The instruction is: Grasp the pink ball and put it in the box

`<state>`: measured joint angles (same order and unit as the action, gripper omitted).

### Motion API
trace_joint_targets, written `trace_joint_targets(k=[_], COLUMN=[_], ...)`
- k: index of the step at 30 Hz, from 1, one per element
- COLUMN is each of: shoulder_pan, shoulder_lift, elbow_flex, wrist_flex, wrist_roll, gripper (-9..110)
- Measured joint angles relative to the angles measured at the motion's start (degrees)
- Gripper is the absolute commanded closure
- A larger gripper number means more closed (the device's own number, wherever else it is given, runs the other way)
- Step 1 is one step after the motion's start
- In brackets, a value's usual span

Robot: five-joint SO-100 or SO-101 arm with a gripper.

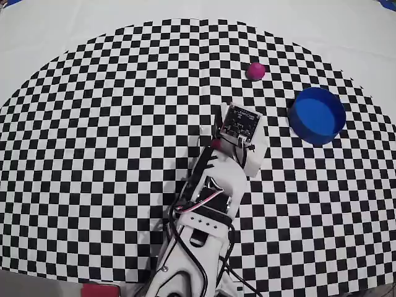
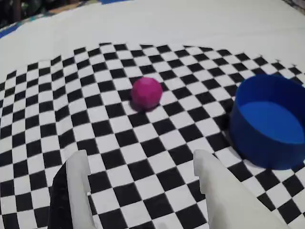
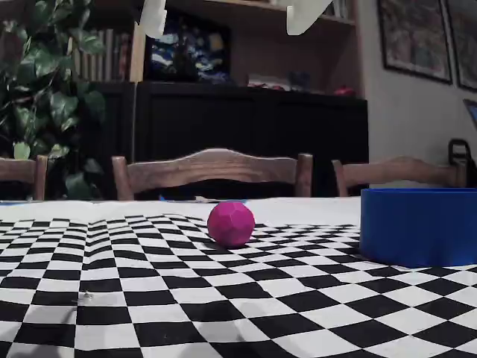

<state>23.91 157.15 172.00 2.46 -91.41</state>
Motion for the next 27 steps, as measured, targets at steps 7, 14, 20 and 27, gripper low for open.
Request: trace_joint_targets(k=[7, 14, 20, 27], shoulder_pan=[0.26, 0.26, 0.26, 0.26], shoulder_lift=[-6.24, -12.57, -17.4, -25.22], elbow_flex=[-3.25, -5.8, -8.53, -12.57], wrist_flex=[-1.23, -3.69, -4.92, -7.29], wrist_roll=[0.35, 0.7, 1.41, 1.41], gripper=[74, 74, 74, 74])
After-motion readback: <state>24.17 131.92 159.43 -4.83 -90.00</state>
